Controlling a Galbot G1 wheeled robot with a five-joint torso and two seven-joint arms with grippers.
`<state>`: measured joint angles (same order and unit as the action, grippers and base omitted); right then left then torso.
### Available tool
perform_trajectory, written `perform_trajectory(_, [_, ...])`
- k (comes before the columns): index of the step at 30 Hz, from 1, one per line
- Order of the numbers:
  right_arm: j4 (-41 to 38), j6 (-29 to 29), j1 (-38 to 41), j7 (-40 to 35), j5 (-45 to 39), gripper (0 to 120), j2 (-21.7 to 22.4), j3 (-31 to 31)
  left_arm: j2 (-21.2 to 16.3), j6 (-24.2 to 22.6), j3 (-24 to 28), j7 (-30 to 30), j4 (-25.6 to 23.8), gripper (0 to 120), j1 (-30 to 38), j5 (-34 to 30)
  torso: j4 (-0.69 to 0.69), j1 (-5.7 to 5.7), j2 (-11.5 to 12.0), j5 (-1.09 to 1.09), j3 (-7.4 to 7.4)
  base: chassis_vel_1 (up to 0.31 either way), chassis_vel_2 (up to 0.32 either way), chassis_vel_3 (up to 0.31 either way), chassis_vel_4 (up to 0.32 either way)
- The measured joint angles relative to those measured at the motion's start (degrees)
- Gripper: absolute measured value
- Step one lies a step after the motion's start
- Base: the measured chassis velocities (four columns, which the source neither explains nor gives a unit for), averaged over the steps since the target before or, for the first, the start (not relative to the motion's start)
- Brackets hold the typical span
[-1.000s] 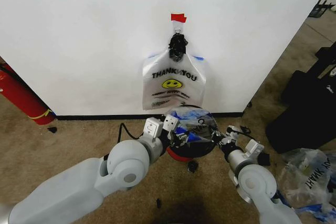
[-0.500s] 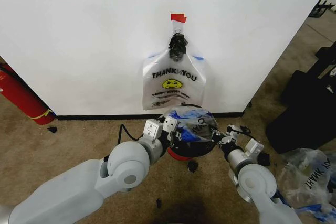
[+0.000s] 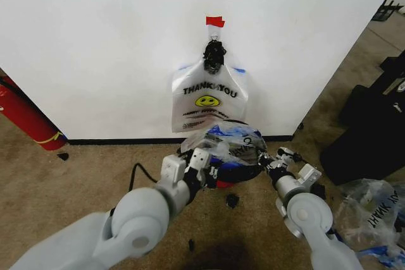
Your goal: Pick up the garbage bag from the wall and place it over the trash bin.
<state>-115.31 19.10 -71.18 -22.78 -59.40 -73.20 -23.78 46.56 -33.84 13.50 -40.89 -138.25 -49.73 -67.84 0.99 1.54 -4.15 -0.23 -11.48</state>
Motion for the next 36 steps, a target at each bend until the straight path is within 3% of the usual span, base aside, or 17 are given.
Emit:
perform_trajectory(9, [-0.2, 0.3, 0.4, -1.8, -1.3, 1, -3.1, -0.1, 3.3, -0.1, -2.4, 1.4, 0.4, 0, -11.8, 5.8, 0.0, 0.0, 0.0, 0.0, 0.0, 0.0, 0.0, 0.0, 0.0])
perform_trajectory(17, [-1.5, 0.8, 0.4, -2.9, -2.2, 1, -3.6, -0.1, 8.6, -0.1, -0.3, 2.6, 3.1, 0, -18.7, 11.5, 0.01, 0.0, 0.0, 0.01, 0.0, 0.0, 0.0, 0.0, 0.0])
perform_trajectory(19, [-2.0, 0.8, 0.2, -3.1, -2.3, 1, -4.0, 0.1, 12.0, -0.1, 2.3, 3.4, 4.9, 0, -20.4, 14.6, 0.0, 0.0, 0.0, 0.01, 0.0, 0.0, 0.0, 0.0, 0.0])
perform_trajectory(27, [-2.9, 0.9, -0.7, -3.6, -2.6, 1, -4.3, 0.1, 20.8, 0.6, 7.4, 4.4, 13.3, 0, -19.2, 20.4, 0.01, 0.0, 0.0, 0.01, -0.01, 0.0, 0.0, 0.0, 0.0])
perform_trajectory(36, [-3.7, 0.9, -1.4, -3.6, -3.0, 1, -3.1, -0.3, 20.6, 2.0, 4.3, 4.1, 15.7, 0, -16.0, 20.1, 0.01, 0.0, 0.0, 0.01, -0.01, 0.0, 0.0, 0.0, 0.0])
